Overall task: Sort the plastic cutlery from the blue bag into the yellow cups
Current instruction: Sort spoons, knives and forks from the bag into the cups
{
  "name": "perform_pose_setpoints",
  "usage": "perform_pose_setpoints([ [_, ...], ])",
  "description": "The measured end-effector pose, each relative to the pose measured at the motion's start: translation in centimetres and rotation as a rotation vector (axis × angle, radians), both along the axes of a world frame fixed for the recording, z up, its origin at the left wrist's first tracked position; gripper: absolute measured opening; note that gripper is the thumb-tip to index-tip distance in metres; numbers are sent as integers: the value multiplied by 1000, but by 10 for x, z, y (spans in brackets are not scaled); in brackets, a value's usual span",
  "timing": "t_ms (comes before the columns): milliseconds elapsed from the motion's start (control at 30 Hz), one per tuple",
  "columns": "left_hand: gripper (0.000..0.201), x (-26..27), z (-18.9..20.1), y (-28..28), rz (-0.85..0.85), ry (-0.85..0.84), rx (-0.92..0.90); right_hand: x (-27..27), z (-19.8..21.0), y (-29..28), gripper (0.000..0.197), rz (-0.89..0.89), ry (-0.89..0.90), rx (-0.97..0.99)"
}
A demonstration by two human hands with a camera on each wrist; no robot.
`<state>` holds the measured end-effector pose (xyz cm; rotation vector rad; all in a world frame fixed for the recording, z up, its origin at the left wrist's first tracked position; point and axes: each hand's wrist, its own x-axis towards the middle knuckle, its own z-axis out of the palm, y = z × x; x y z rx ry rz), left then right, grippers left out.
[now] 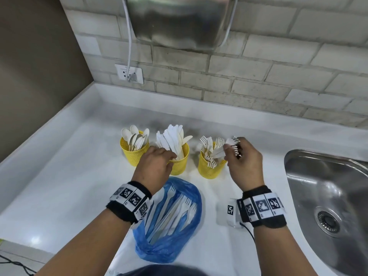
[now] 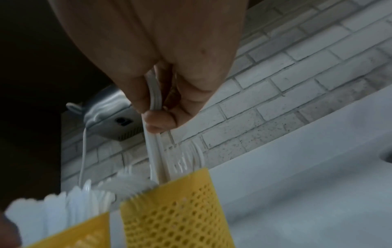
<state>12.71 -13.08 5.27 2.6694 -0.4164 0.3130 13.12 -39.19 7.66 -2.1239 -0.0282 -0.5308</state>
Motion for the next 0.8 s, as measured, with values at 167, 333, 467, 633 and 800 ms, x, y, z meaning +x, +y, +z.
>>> perform_pose_setpoints([
  [167,15,2,0,1,-15,-6,-11,16,-14,10,5,21,28,-272],
  [333,14,4,-1,2,-26,-1,-24,17,-16,25,30,-57,99,-546],
  [467,9,2,-2,11,-26,-7,-147,16,-9,30,46,-79,92,-632],
  [633,8,-2,4,27,102,-90,-241,23,-20,30,43,-63,232,-723],
  [800,15,-3,-2,54,268,-138,-269,23,-16,29,52,-37,320,-560],
])
